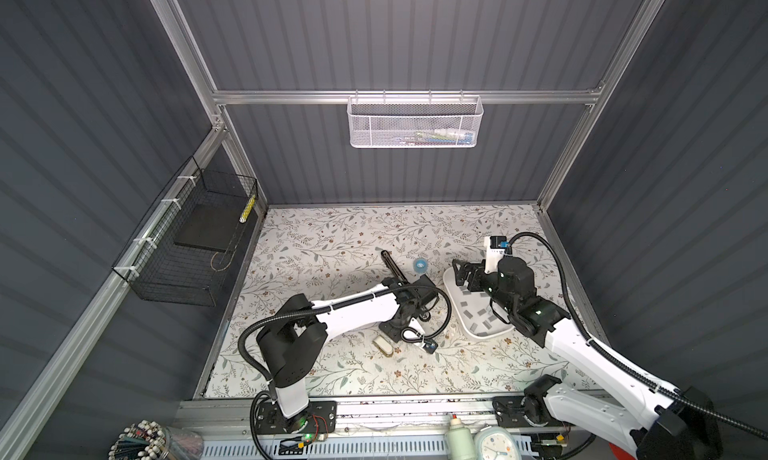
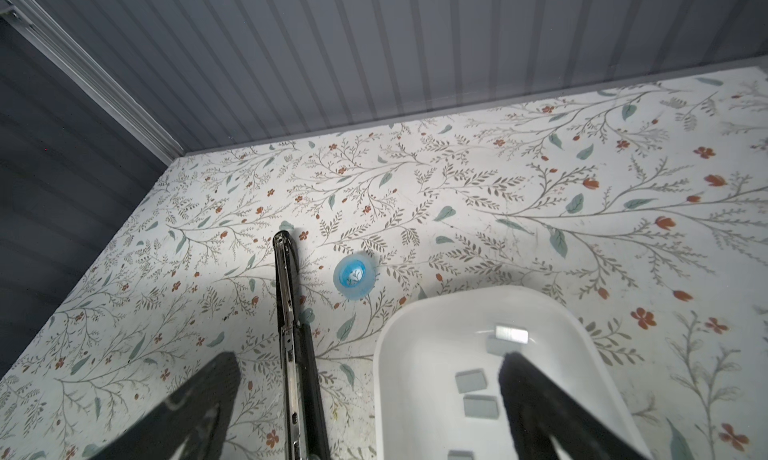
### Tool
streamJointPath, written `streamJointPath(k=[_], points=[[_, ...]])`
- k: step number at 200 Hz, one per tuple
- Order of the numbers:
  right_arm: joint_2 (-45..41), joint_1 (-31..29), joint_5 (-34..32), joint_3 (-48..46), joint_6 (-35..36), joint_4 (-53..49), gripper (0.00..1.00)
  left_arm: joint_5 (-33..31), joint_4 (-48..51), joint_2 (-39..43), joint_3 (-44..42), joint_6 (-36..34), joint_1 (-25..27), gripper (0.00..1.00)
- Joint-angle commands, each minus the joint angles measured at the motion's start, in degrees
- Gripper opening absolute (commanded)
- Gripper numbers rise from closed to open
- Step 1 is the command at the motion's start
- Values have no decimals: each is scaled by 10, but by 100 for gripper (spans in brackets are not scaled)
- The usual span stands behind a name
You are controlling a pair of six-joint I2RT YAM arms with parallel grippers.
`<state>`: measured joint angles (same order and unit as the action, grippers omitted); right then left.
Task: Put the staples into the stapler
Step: 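Lift the pink object with the left gripper toward the opened stapler, then move the right gripper toward the pink object held by the left gripper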
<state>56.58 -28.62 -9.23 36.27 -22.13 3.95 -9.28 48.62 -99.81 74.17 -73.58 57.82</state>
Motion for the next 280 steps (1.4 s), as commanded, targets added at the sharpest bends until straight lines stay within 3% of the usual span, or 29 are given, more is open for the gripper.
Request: streamJointPath(k=[1, 16, 44, 72, 104, 122, 143, 172, 205, 244, 280], points=[[-20, 19, -16, -25, -38, 34, 99, -51, -35, 51, 50, 110, -4, 0], [-27, 42, 44, -23, -64, 34, 99, -72, -50, 65, 99, 177, -14, 0], [-41, 47, 81, -11, -51, 19, 99, -80, -141, 111, 140, 323, -23, 0], [-56, 49, 49, -24, -98, 23, 99, -49, -256, 164, 95, 418, -25, 0], [-63, 50, 109, -27, -102, 44, 99, -43, -329, 209, 10, 502, -29, 0], [-62, 50, 150, -20, -83, 41, 99, -8, -359, 236, -37, 554, -53, 1], [-58, 49, 175, -20, -76, 46, 97, 109, -403, 274, -107, 626, -119, 0], [-39, 48, 220, -12, -66, 55, 68, 151, -449, 317, -208, 606, -133, 0], [-4, 32, 246, 9, -59, 49, 51, 139, -546, 358, -326, 571, -133, 0], [28, -13, 269, 34, -44, 41, 51, 156, -537, 352, -323, 564, -135, 0], [36, -72, 245, 44, -19, 40, 54, 160, -545, 342, -327, 561, -135, 0]])
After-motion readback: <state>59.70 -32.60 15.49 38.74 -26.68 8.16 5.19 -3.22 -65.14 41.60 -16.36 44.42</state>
